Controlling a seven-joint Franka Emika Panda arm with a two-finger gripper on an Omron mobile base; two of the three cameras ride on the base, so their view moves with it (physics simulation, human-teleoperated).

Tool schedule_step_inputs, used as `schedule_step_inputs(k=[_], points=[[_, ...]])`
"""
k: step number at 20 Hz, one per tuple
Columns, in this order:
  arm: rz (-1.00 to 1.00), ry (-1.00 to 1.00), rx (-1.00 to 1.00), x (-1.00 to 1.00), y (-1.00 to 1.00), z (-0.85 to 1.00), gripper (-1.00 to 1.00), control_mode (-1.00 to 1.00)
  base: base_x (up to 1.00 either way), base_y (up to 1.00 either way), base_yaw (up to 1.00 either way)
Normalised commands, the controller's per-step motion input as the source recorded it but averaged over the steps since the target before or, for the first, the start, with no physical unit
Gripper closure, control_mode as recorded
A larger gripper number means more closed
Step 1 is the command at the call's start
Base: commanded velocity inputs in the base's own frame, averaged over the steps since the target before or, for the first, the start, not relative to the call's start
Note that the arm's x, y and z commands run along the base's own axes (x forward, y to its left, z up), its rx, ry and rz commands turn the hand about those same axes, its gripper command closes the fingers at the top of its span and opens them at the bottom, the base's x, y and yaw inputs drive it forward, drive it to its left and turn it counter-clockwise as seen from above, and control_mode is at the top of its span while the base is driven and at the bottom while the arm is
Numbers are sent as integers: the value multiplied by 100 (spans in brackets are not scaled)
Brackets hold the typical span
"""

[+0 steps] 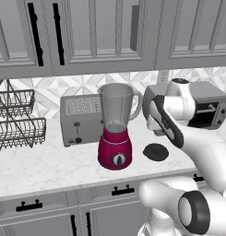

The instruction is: Close the lid blender by securely placing the lid on top.

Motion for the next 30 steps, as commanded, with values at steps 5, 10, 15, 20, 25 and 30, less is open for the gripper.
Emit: schedule_step_inputs(k=[5,10,15,20,25,30], points=[[0,7,0,7,-1,-95,-100,-100,0,0,0],[0,0,0,27,-1,-57,-100,-100,0,0,0],[-1,0,0,37,-11,-26,-100,-100,0,0,0],[-4,0,0,28,-13,-30,-100,-100,0,0,0],[0,4,0,7,-3,-7,-100,-100,0,0,0],[-2,2,0,7,0,-14,-100,-100,0,0,0]])
